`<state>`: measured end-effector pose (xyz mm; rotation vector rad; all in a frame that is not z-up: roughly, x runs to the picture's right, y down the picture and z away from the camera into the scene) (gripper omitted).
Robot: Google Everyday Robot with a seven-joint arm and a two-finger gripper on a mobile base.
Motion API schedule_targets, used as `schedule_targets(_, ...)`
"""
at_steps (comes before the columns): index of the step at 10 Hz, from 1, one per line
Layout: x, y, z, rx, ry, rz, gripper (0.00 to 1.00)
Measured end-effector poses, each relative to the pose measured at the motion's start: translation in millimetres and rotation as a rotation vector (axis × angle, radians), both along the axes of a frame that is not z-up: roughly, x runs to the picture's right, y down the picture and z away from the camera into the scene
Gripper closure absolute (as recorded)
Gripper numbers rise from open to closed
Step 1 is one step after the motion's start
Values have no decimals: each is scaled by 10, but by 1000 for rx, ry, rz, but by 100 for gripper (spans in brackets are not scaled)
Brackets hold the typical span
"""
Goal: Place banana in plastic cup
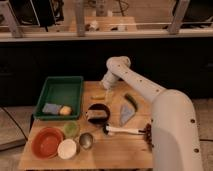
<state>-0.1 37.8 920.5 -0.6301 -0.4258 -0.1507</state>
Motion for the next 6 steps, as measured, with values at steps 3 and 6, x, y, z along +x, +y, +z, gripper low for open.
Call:
schedule_targets(3,-14,63,150,-37,-29,18,20)
schedule_targets(6,-45,157,308,-79,-48,26,20)
